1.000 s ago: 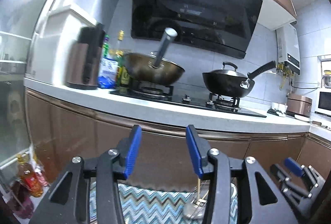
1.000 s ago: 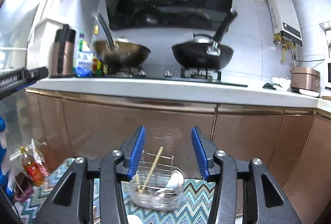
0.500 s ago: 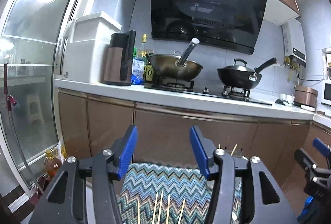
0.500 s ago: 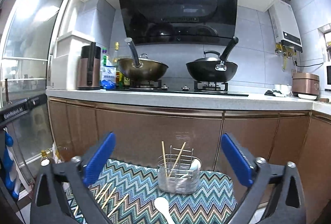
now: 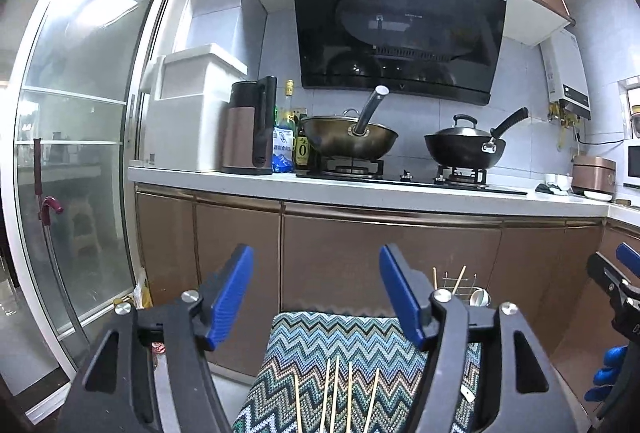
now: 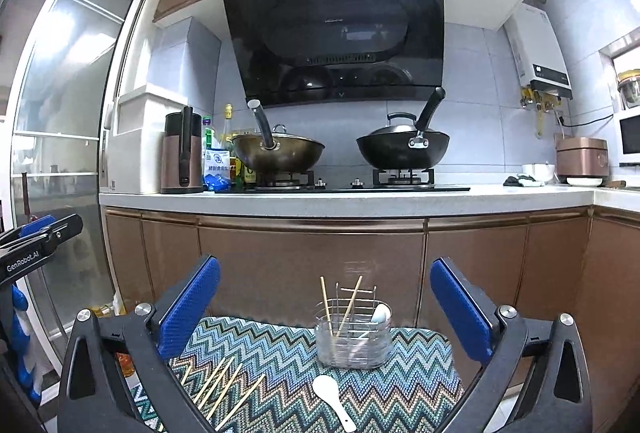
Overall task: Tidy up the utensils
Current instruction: 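Lift both tools back and lower them toward the remaining utensils, then position the left tool over a chopstick and the right over a spoon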
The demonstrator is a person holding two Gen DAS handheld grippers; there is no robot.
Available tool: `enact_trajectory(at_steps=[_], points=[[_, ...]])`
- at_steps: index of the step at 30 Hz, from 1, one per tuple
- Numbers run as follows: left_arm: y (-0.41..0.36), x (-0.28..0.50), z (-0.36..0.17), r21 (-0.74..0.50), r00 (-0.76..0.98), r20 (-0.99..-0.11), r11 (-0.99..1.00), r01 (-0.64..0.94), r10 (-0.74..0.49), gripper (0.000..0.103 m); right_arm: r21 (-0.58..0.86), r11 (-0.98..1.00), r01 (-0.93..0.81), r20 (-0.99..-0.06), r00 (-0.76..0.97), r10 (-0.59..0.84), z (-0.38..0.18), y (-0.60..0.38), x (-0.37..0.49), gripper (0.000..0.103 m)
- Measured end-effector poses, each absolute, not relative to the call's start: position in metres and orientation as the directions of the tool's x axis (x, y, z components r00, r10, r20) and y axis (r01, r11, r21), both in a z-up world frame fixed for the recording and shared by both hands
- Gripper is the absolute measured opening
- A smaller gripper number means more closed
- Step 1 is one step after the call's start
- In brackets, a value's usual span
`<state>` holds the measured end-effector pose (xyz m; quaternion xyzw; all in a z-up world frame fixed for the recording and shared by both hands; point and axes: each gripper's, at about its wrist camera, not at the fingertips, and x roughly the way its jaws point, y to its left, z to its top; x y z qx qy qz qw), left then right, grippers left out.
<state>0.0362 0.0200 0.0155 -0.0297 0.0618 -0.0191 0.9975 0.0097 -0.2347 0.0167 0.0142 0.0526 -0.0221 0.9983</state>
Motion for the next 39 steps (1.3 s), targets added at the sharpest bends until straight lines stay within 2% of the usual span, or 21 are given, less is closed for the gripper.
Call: enact_trajectory(at_steps=[10, 24, 28, 32, 36, 38, 39], points=[[0.022, 0.044, 0.009, -0.048, 0.987, -0.161, 0.999, 0.009, -0.017, 0.064, 0.056, 0.998, 0.018, -0.149, 0.989, -0.01, 0.007, -0.237, 0.013, 0.103], [0.052, 0.08, -0.015, -0.071, 0.963, -0.268, 0.997, -0.02, 0.0, 0.064, 0.081, 0.997, 0.014, -0.21, 0.978, 0.003, -0.006, -0.246, 0.038, 0.103], [0.065, 0.106, -0.033, -0.108, 0.921, -0.384, 0.994, 0.024, -0.064, 0.064, 0.09, 0.996, -0.021, -0.272, 0.961, 0.045, -0.02, -0.242, 0.061, 0.096], [0.067, 0.143, -0.058, -0.167, 0.829, -0.535, 0.982, 0.084, -0.162, 0.063, 0.11, 0.992, -0.062, -0.359, 0.928, 0.097, -0.041, -0.236, 0.09, 0.081], [0.053, 0.191, -0.094, -0.21, 0.688, -0.68, 0.967, 0.148, -0.253, 0.063, 0.114, 0.99, -0.086, -0.443, 0.887, 0.128, -0.063, -0.234, 0.115, 0.07], [0.042, 0.215, -0.114, -0.218, 0.617, -0.738, 0.962, 0.166, -0.274, 0.061, 0.135, 0.987, -0.092, -0.49, 0.859, 0.147, -0.076, -0.238, 0.128, 0.065], [0.036, 0.224, -0.122, -0.223, 0.591, -0.757, 0.96, 0.169, -0.28, 0.056, 0.146, 0.985, -0.089, -0.512, 0.846, 0.152, -0.084, -0.241, 0.134, 0.062]])
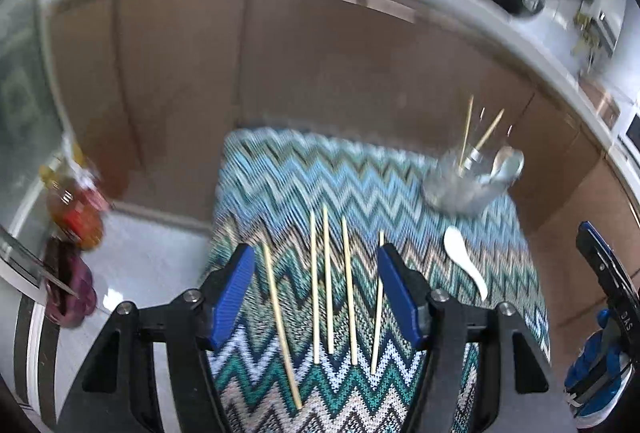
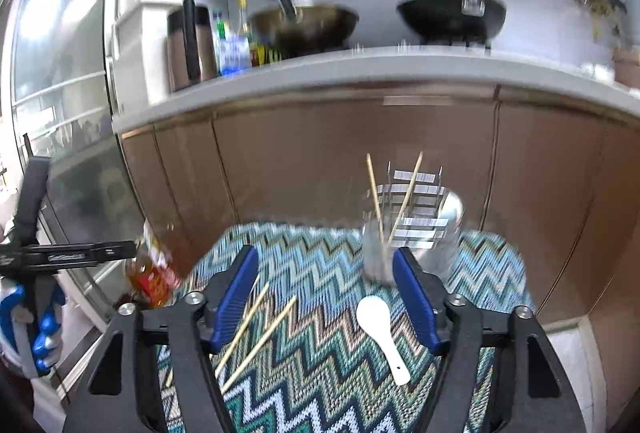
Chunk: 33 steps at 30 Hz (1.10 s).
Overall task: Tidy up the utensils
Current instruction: 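Position the left tool over a chopstick and the right over a spoon, then grasp a chopstick with the left tool while the right tool grasps the white spoon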
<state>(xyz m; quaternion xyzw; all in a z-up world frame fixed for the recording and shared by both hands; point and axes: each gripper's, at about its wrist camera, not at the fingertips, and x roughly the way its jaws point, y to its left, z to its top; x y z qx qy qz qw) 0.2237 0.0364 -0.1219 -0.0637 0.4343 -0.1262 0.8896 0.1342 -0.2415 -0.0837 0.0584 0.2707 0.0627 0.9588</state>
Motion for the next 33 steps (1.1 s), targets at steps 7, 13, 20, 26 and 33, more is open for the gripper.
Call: enact_trajectory(at_steps=[7, 13, 20, 26, 33], points=[[0.006, 0.301, -0.185, -0.22, 0.386, -0.885, 0.964, 0.149, -0.262, 0.035, 0.18, 0.981, -0.076, -0.61, 0.773, 0.172, -0.127, -0.26, 0.166, 0.051], [-0.003, 0.34, -0.219, -0.201, 0.282, -0.931, 0.971, 0.133, -0.232, 0.024, 0.211, 0.975, -0.07, -0.668, 0.718, 0.196, -0.158, -0.273, 0.187, 0.05], [-0.015, 0.36, -0.234, -0.182, 0.23, -0.95, 0.972, 0.147, -0.213, 0.02, 0.224, 0.972, -0.074, -0.7, 0.682, 0.213, -0.18, -0.28, 0.199, 0.05], [-0.02, 0.373, -0.249, -0.17, 0.178, -0.965, 0.974, 0.147, -0.195, 0.012, 0.222, 0.973, -0.07, -0.73, 0.649, 0.213, -0.19, -0.297, 0.217, 0.047], [-0.022, 0.378, -0.259, -0.17, 0.15, -0.97, 0.974, 0.148, -0.192, 0.01, 0.223, 0.968, -0.116, -0.784, 0.569, 0.249, -0.208, -0.314, 0.253, 0.042]])
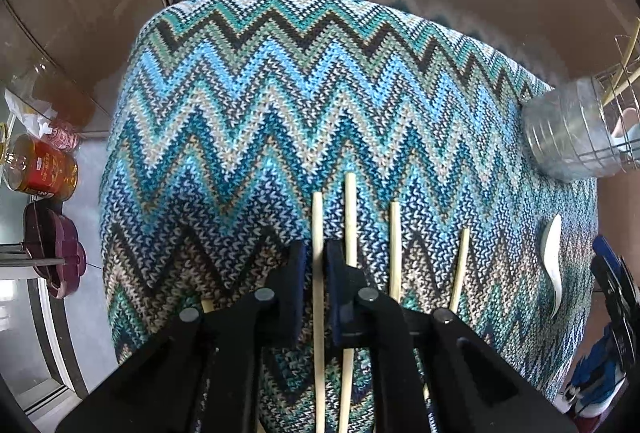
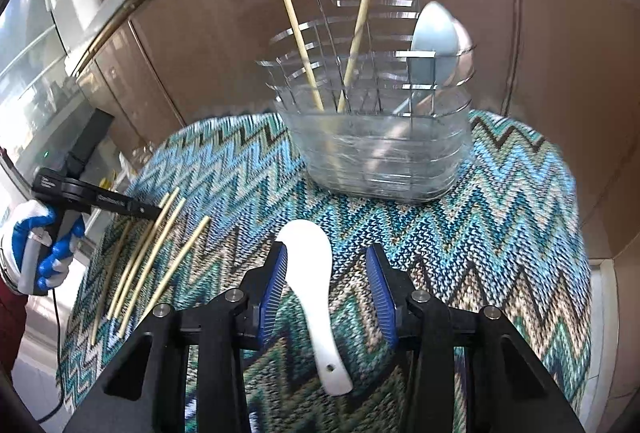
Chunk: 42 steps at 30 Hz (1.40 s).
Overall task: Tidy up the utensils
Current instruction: 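Grasp a chopstick with the left tool while the right tool grasps the white spoon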
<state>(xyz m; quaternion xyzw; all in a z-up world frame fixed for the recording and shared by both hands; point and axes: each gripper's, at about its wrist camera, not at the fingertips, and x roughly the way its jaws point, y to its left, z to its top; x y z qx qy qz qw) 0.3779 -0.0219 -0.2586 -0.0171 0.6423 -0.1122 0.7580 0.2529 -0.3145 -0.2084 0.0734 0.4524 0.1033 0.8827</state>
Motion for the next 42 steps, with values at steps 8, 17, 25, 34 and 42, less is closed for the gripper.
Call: enact_trajectory(at_steps=[8, 17, 25, 34, 42], points=[[-0.014, 0.389, -0.262, -0.201, 0.109, -0.969, 0.965, 0.171, -0.221, 0.006, 0.211, 0.947, -0.241, -0.839, 0.452, 0.302, -0.237, -0.3, 0.288, 0.042], [-0.016, 0.393, -0.263, -0.184, 0.112, -0.972, 0.964, 0.193, -0.208, 0.006, 0.141, 0.933, -0.331, -0.883, 0.385, 0.27, -0.254, -0.275, 0.299, 0.015], [-0.023, 0.387, -0.262, -0.145, 0.117, -0.978, 0.966, 0.214, -0.173, 0.006, 0.046, 0.906, -0.422, -0.91, 0.356, 0.212, -0.246, -0.25, 0.295, 0.005], [-0.026, 0.381, -0.257, -0.144, 0.156, -0.971, 0.967, 0.211, -0.179, 0.004, -0.061, 0.869, -0.492, -0.928, 0.349, 0.132, -0.236, -0.225, 0.279, 0.004], [-0.015, 0.342, -0.219, -0.204, 0.291, -0.923, 0.961, 0.185, -0.252, 0.004, -0.101, 0.9, -0.425, -0.866, 0.483, 0.131, -0.197, -0.229, 0.243, 0.004]])
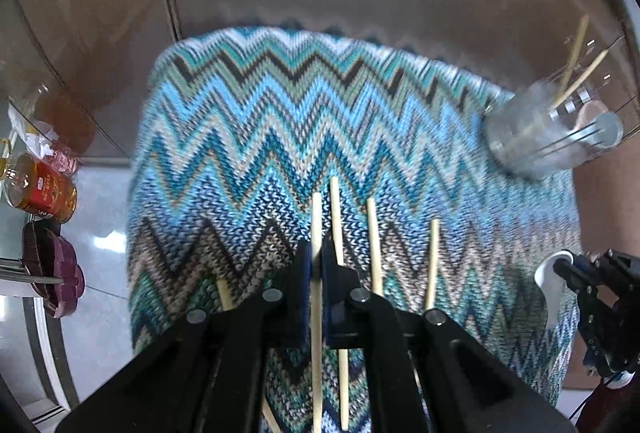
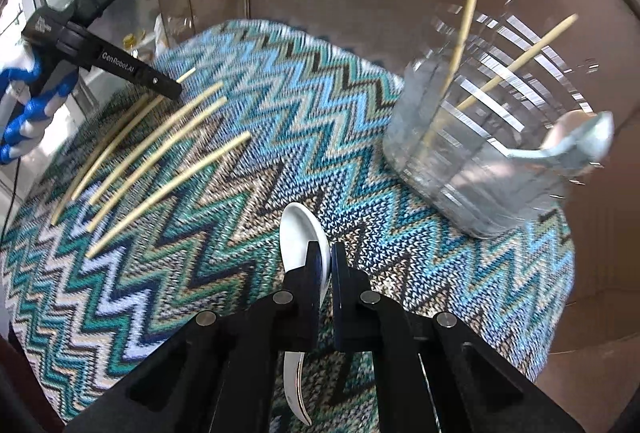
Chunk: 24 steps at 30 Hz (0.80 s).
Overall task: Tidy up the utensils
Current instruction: 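Grasp a chopstick with the left tool while the right tool grasps the white spoon, then carry the chopstick and spoon over the utensil holder and open both tools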
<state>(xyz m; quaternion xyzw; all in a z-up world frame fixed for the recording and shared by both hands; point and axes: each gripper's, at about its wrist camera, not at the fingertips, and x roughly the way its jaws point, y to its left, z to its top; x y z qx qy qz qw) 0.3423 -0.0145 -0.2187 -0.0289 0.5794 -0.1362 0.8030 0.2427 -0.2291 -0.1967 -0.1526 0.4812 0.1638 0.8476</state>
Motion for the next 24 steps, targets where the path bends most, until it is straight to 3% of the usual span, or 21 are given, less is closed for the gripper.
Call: enact_trajectory(at_steps=[12, 24], points=[[0.003, 0.289, -0.115, -0.242, 0.541, -0.768, 0.937, 0.252, -0.344, 0.004, -0.087, 0.953, -0.291, -0.665, 0.729, 0.162, -0.119, -0.245, 0.182, 0.004], [-0.08, 0.308, -0.008, -0.349, 0.687, -0.478, 0.836, 0.423, -0.547, 0.004, 0.025, 0.994, -0.105, -0.309, 0.945, 0.107, -0.037, -0.296, 0.217, 0.005]])
